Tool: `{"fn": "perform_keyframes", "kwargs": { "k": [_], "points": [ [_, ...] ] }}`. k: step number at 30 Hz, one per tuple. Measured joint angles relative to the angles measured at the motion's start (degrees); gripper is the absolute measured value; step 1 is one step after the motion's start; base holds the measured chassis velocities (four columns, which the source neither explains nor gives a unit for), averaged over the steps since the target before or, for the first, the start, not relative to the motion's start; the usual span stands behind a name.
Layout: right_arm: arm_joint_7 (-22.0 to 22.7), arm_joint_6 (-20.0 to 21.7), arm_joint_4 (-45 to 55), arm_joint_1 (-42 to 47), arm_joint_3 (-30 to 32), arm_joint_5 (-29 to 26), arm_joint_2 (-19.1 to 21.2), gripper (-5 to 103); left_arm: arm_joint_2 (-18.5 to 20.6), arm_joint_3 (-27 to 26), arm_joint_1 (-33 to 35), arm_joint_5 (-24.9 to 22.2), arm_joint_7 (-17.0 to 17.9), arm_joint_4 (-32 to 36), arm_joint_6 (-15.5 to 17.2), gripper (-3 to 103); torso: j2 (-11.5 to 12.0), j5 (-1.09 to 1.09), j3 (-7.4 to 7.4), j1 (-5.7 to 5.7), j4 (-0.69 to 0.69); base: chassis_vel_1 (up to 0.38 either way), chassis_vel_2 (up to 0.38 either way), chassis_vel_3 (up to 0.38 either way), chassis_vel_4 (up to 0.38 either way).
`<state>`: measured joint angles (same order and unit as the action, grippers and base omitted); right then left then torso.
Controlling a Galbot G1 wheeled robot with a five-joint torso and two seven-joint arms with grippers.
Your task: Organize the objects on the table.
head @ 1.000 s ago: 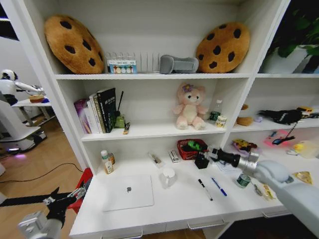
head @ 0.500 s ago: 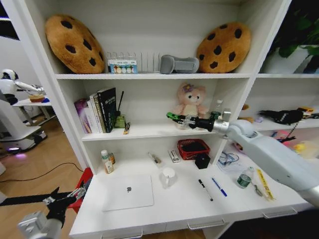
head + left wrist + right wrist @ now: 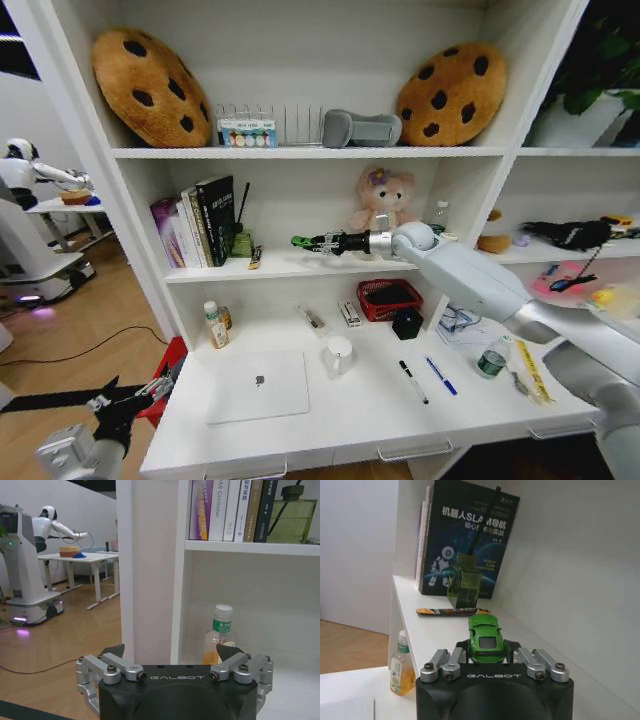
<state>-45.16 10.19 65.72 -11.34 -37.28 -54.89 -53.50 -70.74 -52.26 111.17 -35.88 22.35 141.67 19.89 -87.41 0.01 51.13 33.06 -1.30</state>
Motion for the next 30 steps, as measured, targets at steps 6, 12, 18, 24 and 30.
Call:
{"fn": "perform_keyframes", "kwargs": {
  "k": [6, 12, 18, 24, 30],
  "points": [
    [-0.62, -0.9, -2.06, -0.03, -2.74, 1.29, -0.69, 36, 0.0, 0.0, 0.0, 0.0, 0.0, 0.0, 0.0, 100, 0.0, 0.0, 0.0, 0.0, 0.0, 0.0, 0.0, 0.0, 0.0],
    [-0.53, -1.63, -2.02, 0.32, -3.33, 1.61, -0.56, 36, 0.0, 0.0, 0.0, 0.0, 0.0, 0.0, 0.0, 100, -0.01, -0.01, -0.01, -0.01, 0.0, 0.0, 0.0, 0.0, 0.0],
    [-0.27, -2.02, -1.22, 0.41, -3.33, 1.44, 0.1, 36, 0.0, -0.01, 0.0, 0.0, 0.0, 0.0, 0.0, 100, -0.01, -0.01, 0.0, -0.01, 0.0, 0.0, 0.0, 0.0, 0.0],
    [0.87, -2.19, -0.47, 0.36, -2.49, 0.2, 0.75, 58, 0.0, -0.01, 0.0, 0.0, 0.0, 0.0, 0.0, 100, -0.01, -0.01, 0.0, -0.01, 0.0, 0.0, 0.0, 0.0, 0.0],
    [1.83, -2.2, 3.25, -0.23, 0.2, -1.44, 2.44, 80, 0.0, -0.01, 0.0, 0.0, 0.0, 0.0, -0.01, 100, 0.0, 0.0, 0.0, 0.0, 0.02, 0.0, 0.0, 0.0, 0.0]
  ]
}}
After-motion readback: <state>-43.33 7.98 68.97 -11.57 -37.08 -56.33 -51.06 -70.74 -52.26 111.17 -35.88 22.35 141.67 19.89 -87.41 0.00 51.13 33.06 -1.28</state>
